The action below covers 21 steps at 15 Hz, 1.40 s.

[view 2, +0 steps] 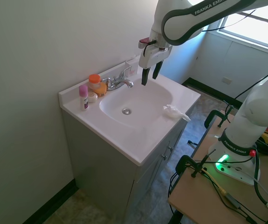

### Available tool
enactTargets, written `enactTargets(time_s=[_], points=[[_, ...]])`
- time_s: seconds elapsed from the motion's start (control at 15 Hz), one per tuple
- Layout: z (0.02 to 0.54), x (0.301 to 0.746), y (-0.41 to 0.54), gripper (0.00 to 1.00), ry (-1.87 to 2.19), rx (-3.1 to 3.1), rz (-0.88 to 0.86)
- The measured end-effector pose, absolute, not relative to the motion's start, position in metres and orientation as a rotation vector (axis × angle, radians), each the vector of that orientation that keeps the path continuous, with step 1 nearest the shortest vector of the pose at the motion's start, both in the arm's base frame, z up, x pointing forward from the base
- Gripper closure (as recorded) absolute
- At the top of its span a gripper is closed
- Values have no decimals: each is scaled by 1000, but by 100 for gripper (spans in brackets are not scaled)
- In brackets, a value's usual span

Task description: Throw the tissue in the trash bin

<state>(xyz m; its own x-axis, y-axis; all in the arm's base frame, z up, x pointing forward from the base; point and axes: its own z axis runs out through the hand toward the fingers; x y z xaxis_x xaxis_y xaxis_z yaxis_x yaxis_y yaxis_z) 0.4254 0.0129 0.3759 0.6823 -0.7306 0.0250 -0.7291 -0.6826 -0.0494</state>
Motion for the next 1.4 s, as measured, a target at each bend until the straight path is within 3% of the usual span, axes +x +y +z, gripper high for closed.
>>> enactTargets(time_s=[0.47,0.93,1.4], points=[[373,401,4,0,1318,-2892,28],[324,360,-25,0,1393,-2926,159],[266,360,-47,0,1381,-2945,272]])
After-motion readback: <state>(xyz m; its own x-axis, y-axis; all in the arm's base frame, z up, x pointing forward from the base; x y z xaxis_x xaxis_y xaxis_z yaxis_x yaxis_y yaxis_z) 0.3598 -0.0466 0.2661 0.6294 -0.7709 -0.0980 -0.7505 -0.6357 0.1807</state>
